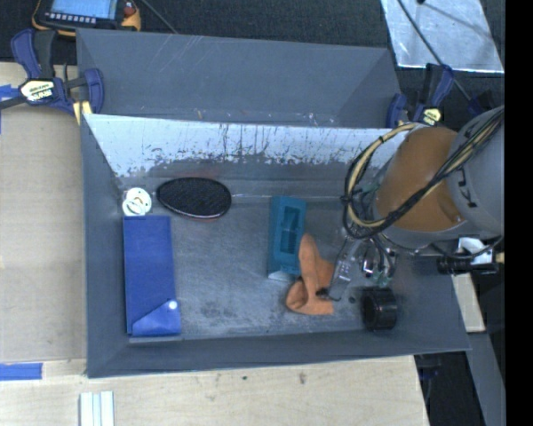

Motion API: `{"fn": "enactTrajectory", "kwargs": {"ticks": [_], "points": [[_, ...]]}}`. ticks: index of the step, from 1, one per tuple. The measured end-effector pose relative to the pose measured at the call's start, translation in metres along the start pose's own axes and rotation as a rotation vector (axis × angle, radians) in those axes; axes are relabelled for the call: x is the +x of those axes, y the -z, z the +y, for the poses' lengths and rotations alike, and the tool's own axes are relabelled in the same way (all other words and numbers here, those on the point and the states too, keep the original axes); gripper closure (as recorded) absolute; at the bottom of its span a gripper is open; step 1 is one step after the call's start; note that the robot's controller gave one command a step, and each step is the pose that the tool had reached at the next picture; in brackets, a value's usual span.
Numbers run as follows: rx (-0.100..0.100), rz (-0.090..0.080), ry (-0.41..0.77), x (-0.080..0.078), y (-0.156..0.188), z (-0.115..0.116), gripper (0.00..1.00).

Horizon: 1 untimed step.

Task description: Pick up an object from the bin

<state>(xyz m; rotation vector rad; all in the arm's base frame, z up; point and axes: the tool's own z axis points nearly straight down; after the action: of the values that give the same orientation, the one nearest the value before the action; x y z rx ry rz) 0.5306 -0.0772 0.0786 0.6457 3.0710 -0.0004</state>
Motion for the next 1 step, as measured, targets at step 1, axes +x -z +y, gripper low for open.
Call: {"fn": "enactTrajectory", "kwargs": {"ticks": [1], "points": [[0.001,0.001,0.004,-0.0109,-0.0047,0.0239,0.0]]}}
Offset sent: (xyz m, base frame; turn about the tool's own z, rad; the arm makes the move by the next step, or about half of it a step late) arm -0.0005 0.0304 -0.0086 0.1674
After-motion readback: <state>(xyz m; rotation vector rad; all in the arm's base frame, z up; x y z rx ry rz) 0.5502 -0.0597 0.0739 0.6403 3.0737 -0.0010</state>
